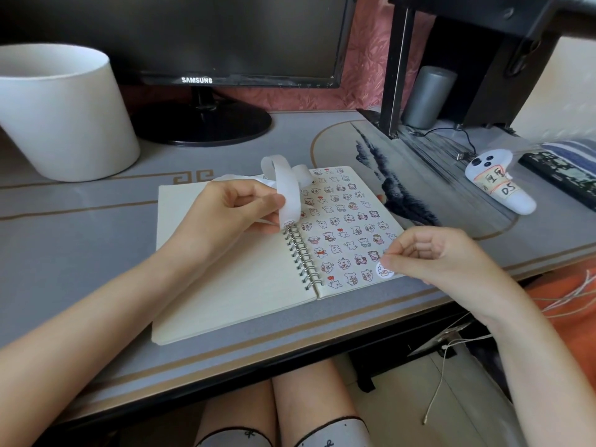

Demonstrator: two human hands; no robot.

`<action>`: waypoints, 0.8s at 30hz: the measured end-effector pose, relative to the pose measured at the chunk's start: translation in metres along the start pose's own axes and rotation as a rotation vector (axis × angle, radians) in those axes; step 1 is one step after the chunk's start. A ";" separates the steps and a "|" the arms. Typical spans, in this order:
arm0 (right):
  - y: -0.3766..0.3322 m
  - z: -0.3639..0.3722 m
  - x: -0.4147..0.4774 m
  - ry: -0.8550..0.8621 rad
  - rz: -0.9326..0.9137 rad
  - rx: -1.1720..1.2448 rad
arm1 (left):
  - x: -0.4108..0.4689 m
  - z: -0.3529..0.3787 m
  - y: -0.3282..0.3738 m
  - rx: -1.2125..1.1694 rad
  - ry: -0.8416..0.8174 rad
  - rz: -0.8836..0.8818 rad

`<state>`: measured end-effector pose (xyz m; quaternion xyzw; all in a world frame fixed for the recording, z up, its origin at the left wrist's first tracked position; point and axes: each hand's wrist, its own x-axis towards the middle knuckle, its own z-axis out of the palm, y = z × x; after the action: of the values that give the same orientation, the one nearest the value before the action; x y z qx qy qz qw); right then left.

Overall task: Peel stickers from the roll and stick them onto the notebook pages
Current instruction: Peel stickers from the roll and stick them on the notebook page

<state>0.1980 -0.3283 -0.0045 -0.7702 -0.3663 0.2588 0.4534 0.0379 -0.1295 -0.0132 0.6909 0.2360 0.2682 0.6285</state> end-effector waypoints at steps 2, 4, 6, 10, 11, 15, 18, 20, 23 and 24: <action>0.001 0.000 0.000 0.002 0.001 0.000 | 0.000 0.000 0.000 0.002 -0.001 0.002; 0.002 0.000 0.000 0.004 -0.002 0.000 | 0.000 0.000 0.000 0.003 -0.001 0.004; 0.004 -0.001 0.001 0.005 -0.008 -0.007 | 0.000 0.000 0.000 0.001 -0.001 0.003; 0.008 -0.001 0.003 0.010 -0.013 -0.016 | 0.000 0.000 0.000 0.002 0.006 0.004; 0.008 -0.002 0.003 0.012 -0.015 -0.017 | 0.000 0.000 0.000 0.006 0.007 0.005; 0.009 -0.002 0.003 0.006 -0.019 -0.018 | 0.001 0.000 -0.001 0.011 0.005 0.006; 0.010 -0.001 0.003 0.009 -0.024 -0.012 | 0.001 0.000 -0.001 0.014 0.003 0.008; 0.010 -0.001 0.003 0.011 -0.027 -0.015 | 0.000 0.000 0.000 0.011 0.005 0.009; 0.010 -0.002 0.003 0.003 -0.029 -0.037 | 0.000 0.000 0.000 0.010 0.005 0.009; 0.011 -0.002 0.003 0.000 -0.030 -0.042 | 0.000 0.000 0.000 0.006 0.004 0.009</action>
<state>0.2047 -0.3300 -0.0136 -0.7740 -0.3834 0.2441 0.4409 0.0380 -0.1294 -0.0128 0.6935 0.2348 0.2718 0.6246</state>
